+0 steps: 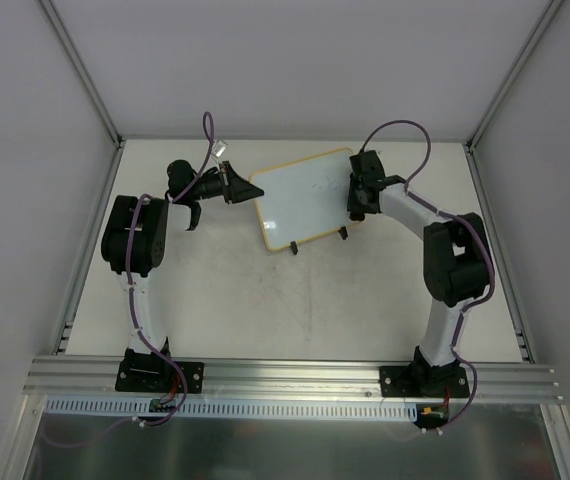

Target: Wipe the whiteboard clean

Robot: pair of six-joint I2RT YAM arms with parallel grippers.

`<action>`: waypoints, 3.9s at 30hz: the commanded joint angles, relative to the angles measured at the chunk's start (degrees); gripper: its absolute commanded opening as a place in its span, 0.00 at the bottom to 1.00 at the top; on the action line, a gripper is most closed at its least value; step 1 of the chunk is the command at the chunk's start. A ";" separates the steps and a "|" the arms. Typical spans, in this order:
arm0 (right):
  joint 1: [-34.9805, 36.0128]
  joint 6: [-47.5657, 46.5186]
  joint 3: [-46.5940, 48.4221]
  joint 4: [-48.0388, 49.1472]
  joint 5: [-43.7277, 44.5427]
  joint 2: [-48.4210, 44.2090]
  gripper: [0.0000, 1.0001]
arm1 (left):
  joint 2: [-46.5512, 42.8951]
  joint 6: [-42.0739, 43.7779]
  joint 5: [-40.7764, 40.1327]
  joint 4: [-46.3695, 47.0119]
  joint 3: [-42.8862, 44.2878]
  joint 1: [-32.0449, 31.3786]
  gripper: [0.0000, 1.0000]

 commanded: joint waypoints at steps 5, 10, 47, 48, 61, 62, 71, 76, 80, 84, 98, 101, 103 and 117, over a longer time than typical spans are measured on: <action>7.15 1.40 1.13 0.56 -2.27 2.83 0.00 | -2.49 5.13 4.50 3.89 -0.53 -0.66 0.00; 9.96 1.57 2.36 0.47 -1.22 3.62 0.00 | -2.40 5.04 4.50 3.98 -0.61 -0.66 0.00; -2.17 -1.59 6.40 0.29 -6.58 0.10 0.00 | -3.02 5.48 4.58 3.54 -0.79 -0.66 0.00; -1.56 -1.85 7.19 0.38 -6.49 0.46 0.00 | -3.10 5.48 4.58 3.45 -0.79 -0.66 0.00; 6.09 -3.43 11.68 0.56 -2.81 4.50 0.00 | -2.84 5.57 4.67 3.28 -0.44 -0.66 0.00; 6.53 -3.35 11.86 0.56 -2.88 4.68 0.00 | -2.84 5.48 4.59 3.28 -0.44 -0.66 0.00; 12.77 -3.61 12.29 2.05 -4.56 5.64 0.00 | -3.02 5.57 4.58 3.28 -0.53 -0.66 0.00; 16.37 -3.96 14.14 2.23 -6.22 6.08 0.00 | -3.10 5.57 4.59 3.37 -0.70 -0.66 0.00; 17.96 -4.05 15.80 2.58 -8.06 6.96 0.00 | -3.10 5.57 4.67 3.37 -0.70 -0.66 0.00; 18.14 -3.70 16.69 2.58 -7.90 7.58 0.00 | -3.28 5.57 4.67 3.37 -0.79 -0.66 0.00; 9.88 -2.73 15.64 2.32 -8.42 5.29 0.00 | -3.46 5.75 4.67 3.37 -1.06 -0.66 0.00; 5.93 -2.38 14.85 2.40 -9.48 4.77 0.00 | -3.63 5.83 4.67 3.37 -1.14 -0.66 0.00; 4.61 -2.29 14.58 2.32 -10.00 4.50 0.00 | -3.72 5.83 4.67 3.37 -1.14 -0.66 0.00; -3.57 -0.80 10.80 2.40 -12.11 4.06 0.00 | -3.63 5.92 4.76 3.19 -1.14 -0.66 0.00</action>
